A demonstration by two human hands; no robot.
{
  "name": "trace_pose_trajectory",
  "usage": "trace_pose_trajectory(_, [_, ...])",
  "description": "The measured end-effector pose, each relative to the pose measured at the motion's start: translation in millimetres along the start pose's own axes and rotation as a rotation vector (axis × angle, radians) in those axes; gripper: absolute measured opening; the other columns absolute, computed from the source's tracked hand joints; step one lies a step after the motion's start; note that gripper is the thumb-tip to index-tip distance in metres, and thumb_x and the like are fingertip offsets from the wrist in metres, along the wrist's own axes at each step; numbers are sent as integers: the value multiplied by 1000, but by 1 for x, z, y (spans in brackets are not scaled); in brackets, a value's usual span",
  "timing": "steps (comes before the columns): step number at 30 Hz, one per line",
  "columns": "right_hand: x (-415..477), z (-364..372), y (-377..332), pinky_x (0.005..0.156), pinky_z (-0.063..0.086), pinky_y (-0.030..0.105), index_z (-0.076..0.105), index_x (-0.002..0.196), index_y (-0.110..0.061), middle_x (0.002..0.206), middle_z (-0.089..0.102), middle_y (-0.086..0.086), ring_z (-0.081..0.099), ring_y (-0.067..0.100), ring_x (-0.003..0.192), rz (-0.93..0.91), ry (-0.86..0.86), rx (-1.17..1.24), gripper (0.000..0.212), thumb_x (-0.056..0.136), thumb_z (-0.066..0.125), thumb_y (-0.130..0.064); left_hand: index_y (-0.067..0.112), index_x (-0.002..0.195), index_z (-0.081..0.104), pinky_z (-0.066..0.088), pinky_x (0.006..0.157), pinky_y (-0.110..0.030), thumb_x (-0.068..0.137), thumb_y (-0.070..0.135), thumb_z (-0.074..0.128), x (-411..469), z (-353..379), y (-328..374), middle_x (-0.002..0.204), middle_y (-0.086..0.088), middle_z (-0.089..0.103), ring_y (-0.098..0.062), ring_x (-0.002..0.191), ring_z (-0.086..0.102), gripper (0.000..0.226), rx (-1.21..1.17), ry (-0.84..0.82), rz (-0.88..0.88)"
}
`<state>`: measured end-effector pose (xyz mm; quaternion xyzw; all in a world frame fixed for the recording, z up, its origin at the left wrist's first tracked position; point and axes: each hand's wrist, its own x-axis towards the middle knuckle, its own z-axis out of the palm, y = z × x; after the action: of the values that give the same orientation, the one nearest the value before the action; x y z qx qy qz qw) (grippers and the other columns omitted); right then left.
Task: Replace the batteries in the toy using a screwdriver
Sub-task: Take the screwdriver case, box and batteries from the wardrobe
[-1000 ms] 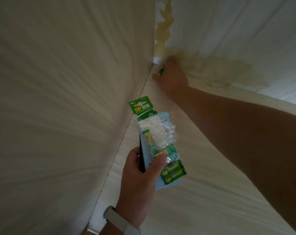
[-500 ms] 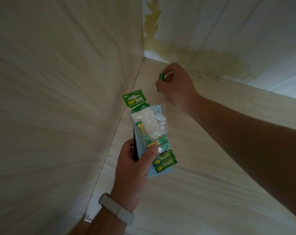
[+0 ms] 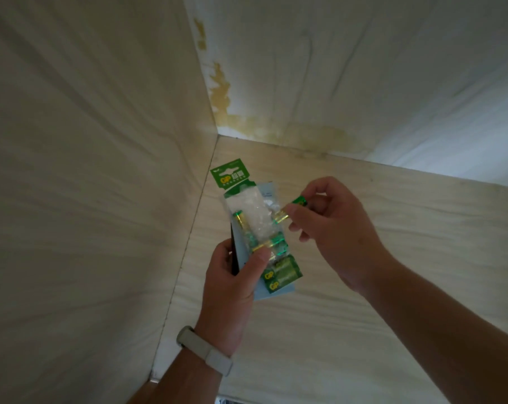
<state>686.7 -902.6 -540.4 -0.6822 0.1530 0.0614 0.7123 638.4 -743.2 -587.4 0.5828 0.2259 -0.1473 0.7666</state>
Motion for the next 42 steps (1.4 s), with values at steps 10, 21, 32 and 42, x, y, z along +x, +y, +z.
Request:
trace_pose_trajectory(10, [-32, -14, 3, 54, 50, 28, 64, 79, -22, 61, 62, -9, 56, 7, 57, 20, 65, -130, 12, 81, 61, -33, 3, 117, 62, 61, 74, -36, 60, 42, 81, -16, 22, 2, 110, -19, 73, -35, 97, 73, 72, 6, -72, -7])
trace_pose_trajectory(21, [-58, -31, 12, 65, 51, 23, 57, 109, -33, 86, 59, -17, 57, 6, 82, 2, 54, 23, 53, 62, 71, -54, 1, 118, 61, 62, 76, -40, 62, 41, 81, -20, 38, 3, 109, -20, 72, -32, 94, 73, 71, 52, -171, 9])
trace_pose_trajectory(32, [-78, -46, -30, 74, 61, 49, 68, 109, -31, 95, 73, 7, 72, 32, 86, 126, 49, -12, 51, 63, 78, -48, 1, 126, 57, 57, 89, -59, 86, 47, 65, -51, 62, 35, 119, -26, 68, -47, 108, 66, 62, 59, -248, 1])
trace_pose_trajectory(42, [-108, -59, -71, 60, 59, 32, 69, 103, -26, 87, 74, 5, 73, 20, 74, 94, 135, 3, 23, 83, 78, -22, 5, 120, 60, 53, 89, -64, 93, 48, 55, -84, 80, 65, 113, -29, 66, -47, 104, 66, 51, 61, -208, -70])
